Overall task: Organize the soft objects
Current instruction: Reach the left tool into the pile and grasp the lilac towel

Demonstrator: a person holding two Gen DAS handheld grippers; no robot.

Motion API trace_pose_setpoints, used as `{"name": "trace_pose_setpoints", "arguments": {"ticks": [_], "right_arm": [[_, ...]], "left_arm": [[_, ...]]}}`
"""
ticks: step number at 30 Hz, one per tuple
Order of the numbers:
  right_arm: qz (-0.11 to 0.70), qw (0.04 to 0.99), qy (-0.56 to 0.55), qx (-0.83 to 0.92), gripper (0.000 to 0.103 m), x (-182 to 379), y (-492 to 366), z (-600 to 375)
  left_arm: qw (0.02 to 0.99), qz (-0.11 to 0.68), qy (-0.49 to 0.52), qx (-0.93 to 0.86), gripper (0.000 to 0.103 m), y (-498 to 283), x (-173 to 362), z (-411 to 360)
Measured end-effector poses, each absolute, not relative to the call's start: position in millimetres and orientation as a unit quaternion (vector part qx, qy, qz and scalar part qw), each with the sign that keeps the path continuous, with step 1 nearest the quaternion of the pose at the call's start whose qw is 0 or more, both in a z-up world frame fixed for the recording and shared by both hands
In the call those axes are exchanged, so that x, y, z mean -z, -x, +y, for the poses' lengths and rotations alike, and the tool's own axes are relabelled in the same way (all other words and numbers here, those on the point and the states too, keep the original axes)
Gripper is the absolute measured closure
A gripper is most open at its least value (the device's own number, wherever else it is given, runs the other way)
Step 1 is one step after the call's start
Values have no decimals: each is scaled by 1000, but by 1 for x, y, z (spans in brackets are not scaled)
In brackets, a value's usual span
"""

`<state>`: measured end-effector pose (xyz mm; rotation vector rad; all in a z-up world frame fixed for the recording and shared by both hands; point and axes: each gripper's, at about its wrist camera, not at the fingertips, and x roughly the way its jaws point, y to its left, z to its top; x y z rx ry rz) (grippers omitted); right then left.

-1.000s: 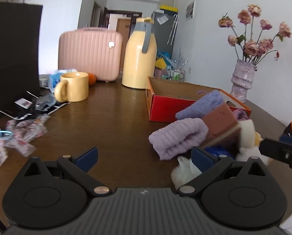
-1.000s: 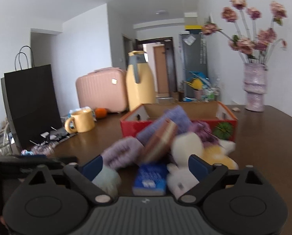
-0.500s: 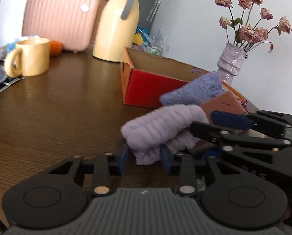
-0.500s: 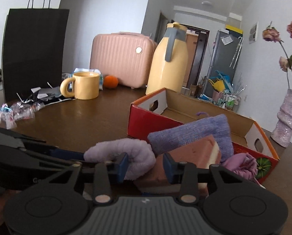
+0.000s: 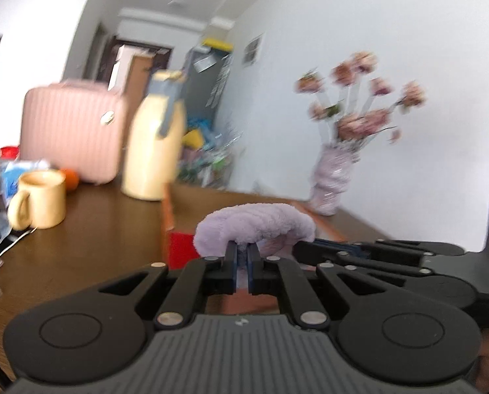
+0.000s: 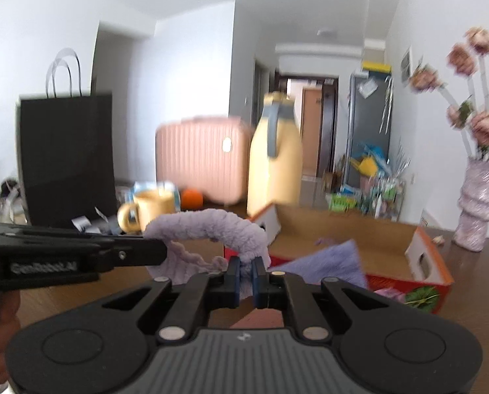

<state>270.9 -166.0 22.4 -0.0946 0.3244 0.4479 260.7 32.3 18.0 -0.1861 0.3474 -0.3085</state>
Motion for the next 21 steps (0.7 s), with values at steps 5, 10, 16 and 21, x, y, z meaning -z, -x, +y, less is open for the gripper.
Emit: {"name": "trace_pose_setpoints", "arguments": {"ticks": [5,10,16,21], "right_arm": [[167,964,32,-205,96,-17,-207,-204],[229,956,24,-182,96,25,-170,-228],[270,947,21,-174,88,65,-150,-231],[241,955,1,-175,52,48,-137,-248]], "left_arm": [[964,163,79,197,97,-209,-27,8],[946,219,54,235,97,-173,17,-18],[936,283,-19,208,94,-166,72,-43],[932,262,6,249,64,-155,57,-24]]}}
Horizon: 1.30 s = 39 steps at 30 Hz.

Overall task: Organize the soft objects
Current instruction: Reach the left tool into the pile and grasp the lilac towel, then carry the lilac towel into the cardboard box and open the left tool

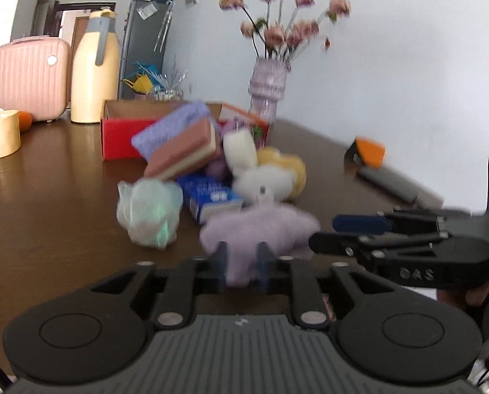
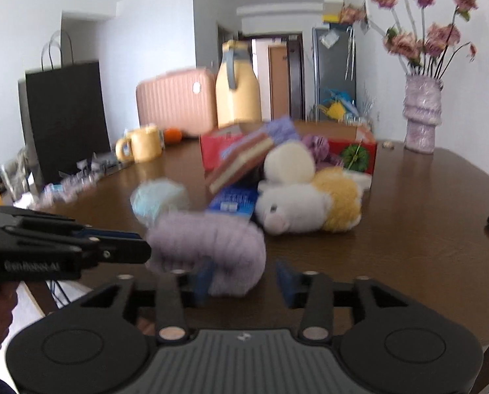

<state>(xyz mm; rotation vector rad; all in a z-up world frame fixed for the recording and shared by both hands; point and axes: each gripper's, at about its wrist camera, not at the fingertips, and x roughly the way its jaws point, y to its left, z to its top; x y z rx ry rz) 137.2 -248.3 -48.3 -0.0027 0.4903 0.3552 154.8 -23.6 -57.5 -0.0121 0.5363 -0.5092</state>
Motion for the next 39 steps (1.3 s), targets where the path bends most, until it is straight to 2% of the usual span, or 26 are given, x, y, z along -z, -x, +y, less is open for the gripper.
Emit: {"name": "trace_pose_setpoints", "arguments": {"ticks": [1,7,8,9,11,13,15,22,25,30,33,36,39], "right_arm": [[235,955,-6,-179,49,43,-136,-251],[242,952,-66,-174,48,42,-166,-256],[249,951,-71,-170,50,46,-172,-255],[256,948,-75,-172,58,50,-177,-254],[268,944,-80,-176,62,58,-184,-253],[277,941,-78,-178,65,65,-187,-251],[285,936,-85,-186,74,69,-188,-251],[290,933,-92,-191,78,73,-189,-250],[286,935,-91,-192,83,69,-187,-249],[238,946,-84,-204,84,28,-193,-252],[205,952,-71,-217,84,-12,-229,-251],[184,955,-49,-227,84,-54,-296,-239],[199,954,-28,-222,84,-81,-386,-219]], "left_arm": [[933,258,16,251,54,-156,53,-20],[927,272,85,244,52,-174,37,-21],[926,285,85,232,52,-180,41,-25],[924,298,89,222,53,-185,46,-27],[919,320,96,209,53,-192,56,-30],[920,323,94,201,57,-193,61,-30],[917,326,98,207,60,-195,65,-28],[909,334,110,222,80,-199,71,-26],[910,330,106,228,84,-198,69,-27],[919,289,91,252,84,-196,36,-30],[927,255,85,261,84,-218,2,-26],[933,238,84,256,84,-271,-40,-20],[941,236,72,233,84,-347,-70,-19]]}}
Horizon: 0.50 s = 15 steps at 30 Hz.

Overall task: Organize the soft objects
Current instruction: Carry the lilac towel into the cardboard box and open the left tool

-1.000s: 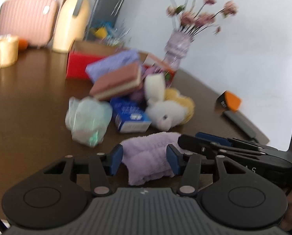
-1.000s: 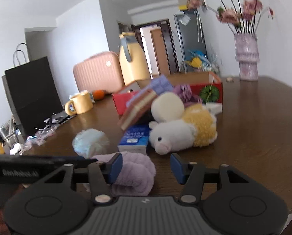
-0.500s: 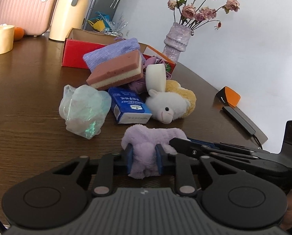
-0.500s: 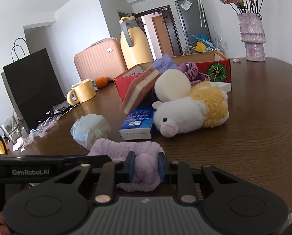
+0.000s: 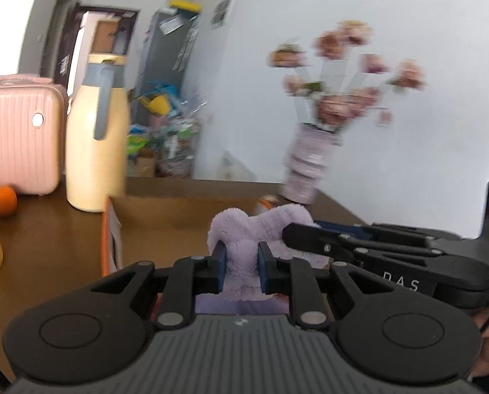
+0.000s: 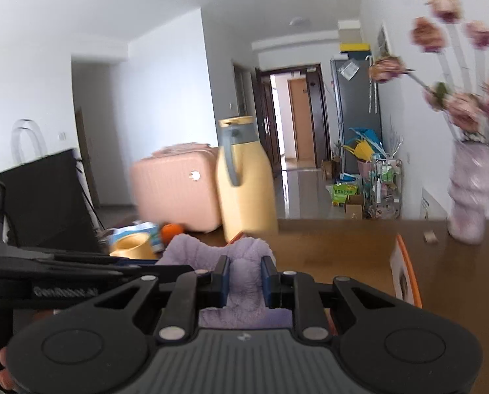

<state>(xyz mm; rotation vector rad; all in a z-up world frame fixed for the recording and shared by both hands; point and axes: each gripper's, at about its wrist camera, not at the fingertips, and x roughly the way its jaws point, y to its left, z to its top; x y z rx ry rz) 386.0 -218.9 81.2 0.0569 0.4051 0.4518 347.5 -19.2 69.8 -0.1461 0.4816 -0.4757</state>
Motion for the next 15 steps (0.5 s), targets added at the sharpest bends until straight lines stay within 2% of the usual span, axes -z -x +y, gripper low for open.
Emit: {"name": "trace_pose_setpoints", "arguments": {"ticks": [4,9,12,15], "right_arm": [[268,941,0,-208,84,-75,-516,-185],[389,897,-58,-204,84,-17,-654,-167],[422,882,-73,-199,82,18,-690,-160],[455,861,-110,-198,77,44,-709,-164]], "left_arm": [[935,292,93,181,84,-473,-69,-12],[916,369,112,115,82,-598,-18,6],[915,385,81,85,80,-633,12,7],[912,396,50,98,73,-651,26,8]]}}
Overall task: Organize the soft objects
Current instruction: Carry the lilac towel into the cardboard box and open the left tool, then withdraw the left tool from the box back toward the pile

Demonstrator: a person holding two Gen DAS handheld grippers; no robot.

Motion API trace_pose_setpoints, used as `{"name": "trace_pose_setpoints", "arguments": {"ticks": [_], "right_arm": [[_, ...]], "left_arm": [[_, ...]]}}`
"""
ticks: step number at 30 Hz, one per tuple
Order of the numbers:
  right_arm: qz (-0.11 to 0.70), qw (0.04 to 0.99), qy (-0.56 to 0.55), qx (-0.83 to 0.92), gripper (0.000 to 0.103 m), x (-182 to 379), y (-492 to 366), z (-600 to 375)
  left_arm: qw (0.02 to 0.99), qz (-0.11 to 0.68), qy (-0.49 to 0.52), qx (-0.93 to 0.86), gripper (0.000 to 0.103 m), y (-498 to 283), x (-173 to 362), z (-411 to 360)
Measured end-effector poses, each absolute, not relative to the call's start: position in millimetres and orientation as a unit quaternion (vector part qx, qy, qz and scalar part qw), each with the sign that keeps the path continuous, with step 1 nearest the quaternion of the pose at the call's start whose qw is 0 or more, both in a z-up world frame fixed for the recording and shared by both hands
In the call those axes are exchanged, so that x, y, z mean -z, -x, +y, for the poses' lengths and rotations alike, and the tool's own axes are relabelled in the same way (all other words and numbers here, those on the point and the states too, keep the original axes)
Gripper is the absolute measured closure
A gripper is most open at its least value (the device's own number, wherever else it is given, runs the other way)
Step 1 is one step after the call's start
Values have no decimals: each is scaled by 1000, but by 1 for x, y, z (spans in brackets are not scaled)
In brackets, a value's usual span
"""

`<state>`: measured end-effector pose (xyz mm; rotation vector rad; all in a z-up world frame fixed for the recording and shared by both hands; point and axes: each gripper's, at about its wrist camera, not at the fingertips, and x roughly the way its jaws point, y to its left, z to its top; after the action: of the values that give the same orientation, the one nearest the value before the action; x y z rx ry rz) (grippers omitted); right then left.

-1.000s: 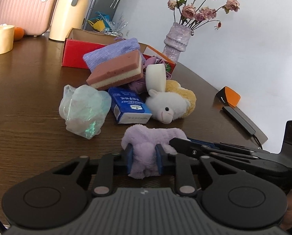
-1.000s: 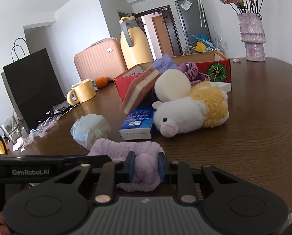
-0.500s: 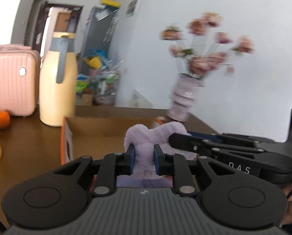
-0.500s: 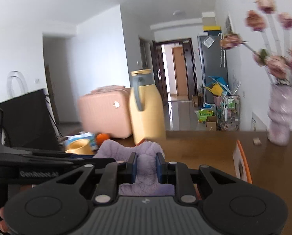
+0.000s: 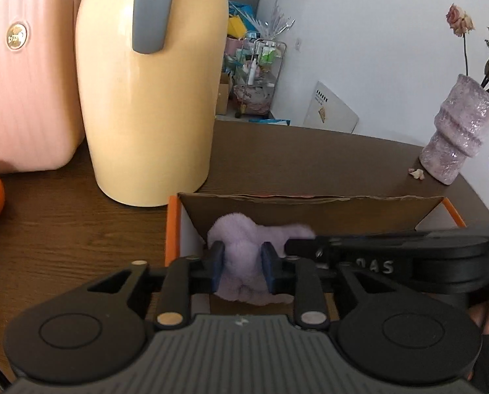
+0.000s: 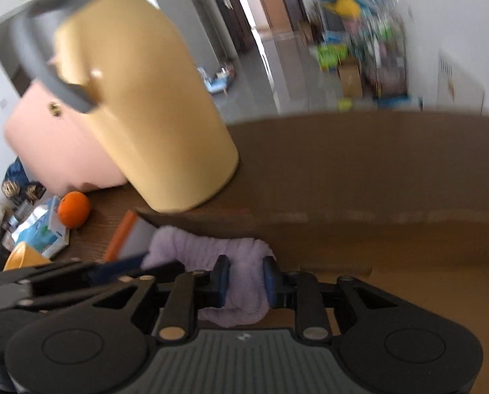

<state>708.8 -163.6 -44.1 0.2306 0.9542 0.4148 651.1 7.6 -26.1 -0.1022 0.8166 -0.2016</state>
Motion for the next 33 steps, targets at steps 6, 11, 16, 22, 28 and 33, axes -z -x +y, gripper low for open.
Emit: {"name": "trace_pose_setpoints", "arguments": {"ticks": [6,11,16,22,28,33], "right_arm": [[443,870,-109,-187,66,47,-707,-172],[423,884,-104,-170,60,16,-684,-190],[384,908,-85,-147,55,-46,-640,-226],[335,933,7,-132,36,-119,-555,-279],[319,941,-12,-109,35,-144,-492,-318],[277,953,-12,-124,32,-156,-437,-322]], "left_arm": [[914,394,23,93,64,-654,24,-1],[921,375,1,105,50,-652,18,1],[919,380,-12,102,48,-636,-16,0],[929,354,-18,102,36,-567,-77,3],[942,325,-3,80,36,-502,-126,16],[954,290,-9,76,27,-447,-149,12]]}}
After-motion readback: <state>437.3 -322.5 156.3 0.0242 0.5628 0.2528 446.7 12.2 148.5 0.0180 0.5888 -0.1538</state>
